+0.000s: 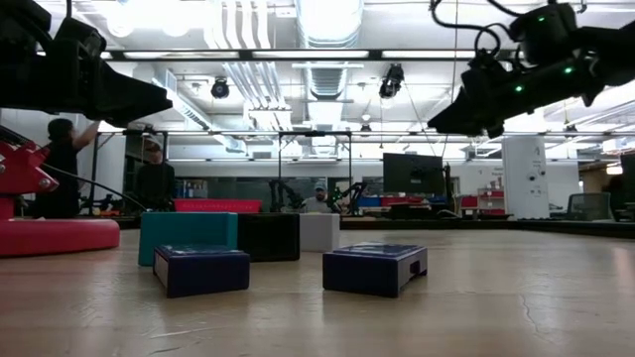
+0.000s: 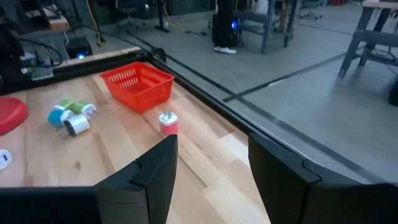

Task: Pick & Place Office items
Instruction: Put the pink white charger adapter into the green bin

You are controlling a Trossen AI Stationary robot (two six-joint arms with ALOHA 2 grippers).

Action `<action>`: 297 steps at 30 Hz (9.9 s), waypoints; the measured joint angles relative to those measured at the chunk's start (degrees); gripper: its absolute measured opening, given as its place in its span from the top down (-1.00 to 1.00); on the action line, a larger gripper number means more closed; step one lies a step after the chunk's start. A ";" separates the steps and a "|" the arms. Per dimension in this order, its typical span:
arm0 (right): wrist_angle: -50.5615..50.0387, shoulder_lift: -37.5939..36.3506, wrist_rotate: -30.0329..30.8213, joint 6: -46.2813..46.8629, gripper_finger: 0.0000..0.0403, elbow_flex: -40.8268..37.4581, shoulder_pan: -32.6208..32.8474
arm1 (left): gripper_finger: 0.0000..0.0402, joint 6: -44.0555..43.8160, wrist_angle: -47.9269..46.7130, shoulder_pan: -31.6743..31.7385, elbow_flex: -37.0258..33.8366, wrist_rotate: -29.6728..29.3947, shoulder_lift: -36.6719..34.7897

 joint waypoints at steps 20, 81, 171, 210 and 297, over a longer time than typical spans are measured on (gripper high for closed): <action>0.28 -2.66 -0.13 1.74 0.06 -0.98 0.00 | -0.22 0.02 0.00 0.00 0.00 0.01 0.00; 0.31 -2.66 -0.09 1.69 0.06 -0.98 -0.02 | -0.22 -14.03 16.70 7.08 36.06 -25.02 71.02; 0.31 -2.63 -0.10 1.70 0.06 -0.98 -0.01 | -0.22 -30.53 -13.09 20.41 68.85 6.64 109.24; 0.33 -2.66 -0.09 1.70 0.06 -0.98 0.00 | -0.22 -22.14 -15.63 24.33 70.71 4.24 109.13; 0.31 -2.66 -0.09 1.70 0.06 -0.98 0.00 | 1.00 -29.46 -16.99 3.01 71.41 16.22 108.91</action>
